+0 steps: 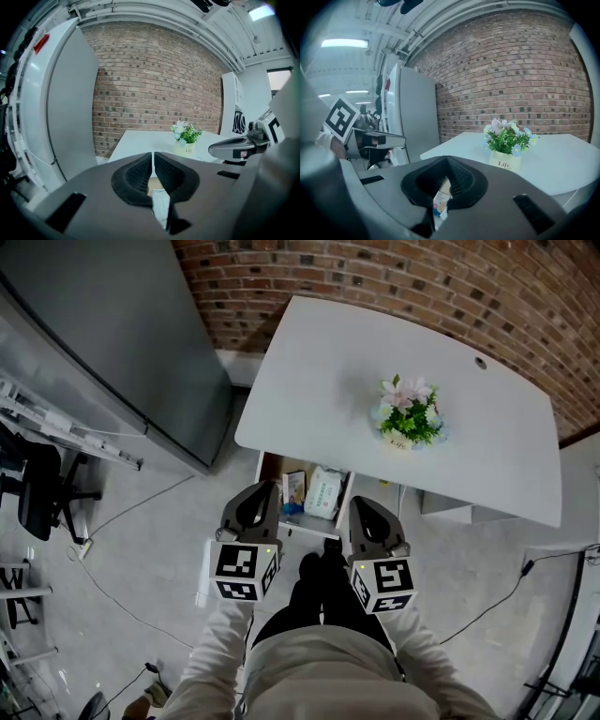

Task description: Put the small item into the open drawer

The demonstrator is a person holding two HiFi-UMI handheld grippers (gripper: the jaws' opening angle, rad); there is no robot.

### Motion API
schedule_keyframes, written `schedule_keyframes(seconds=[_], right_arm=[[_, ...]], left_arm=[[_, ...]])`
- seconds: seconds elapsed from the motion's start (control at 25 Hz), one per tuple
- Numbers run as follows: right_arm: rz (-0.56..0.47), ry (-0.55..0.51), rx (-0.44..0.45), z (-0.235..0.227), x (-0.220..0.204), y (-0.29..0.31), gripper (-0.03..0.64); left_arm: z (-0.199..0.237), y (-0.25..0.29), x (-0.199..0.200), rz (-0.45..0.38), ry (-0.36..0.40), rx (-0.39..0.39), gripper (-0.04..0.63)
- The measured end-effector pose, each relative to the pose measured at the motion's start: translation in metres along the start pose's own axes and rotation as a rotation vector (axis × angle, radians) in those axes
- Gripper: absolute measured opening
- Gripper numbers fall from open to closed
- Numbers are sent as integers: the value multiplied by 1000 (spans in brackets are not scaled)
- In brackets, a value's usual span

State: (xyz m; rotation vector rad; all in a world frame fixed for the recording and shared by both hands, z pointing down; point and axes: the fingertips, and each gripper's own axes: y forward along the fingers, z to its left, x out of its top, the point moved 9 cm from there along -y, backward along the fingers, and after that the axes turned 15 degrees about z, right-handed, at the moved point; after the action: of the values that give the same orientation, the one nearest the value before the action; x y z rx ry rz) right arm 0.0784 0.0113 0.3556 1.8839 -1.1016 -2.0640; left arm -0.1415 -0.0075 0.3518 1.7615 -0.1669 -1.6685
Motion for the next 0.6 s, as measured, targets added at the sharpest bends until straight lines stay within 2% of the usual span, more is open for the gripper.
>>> schedule_keyframes(seconds=[0.36, 0.6], right_arm=[[-32, -21, -17, 4, 7, -15, 26], [-50, -39, -17, 7, 10, -24, 26]], left_arm=[[0, -25, 3, -53, 15, 20, 18], [-2, -35, 0, -71, -6, 16, 17]])
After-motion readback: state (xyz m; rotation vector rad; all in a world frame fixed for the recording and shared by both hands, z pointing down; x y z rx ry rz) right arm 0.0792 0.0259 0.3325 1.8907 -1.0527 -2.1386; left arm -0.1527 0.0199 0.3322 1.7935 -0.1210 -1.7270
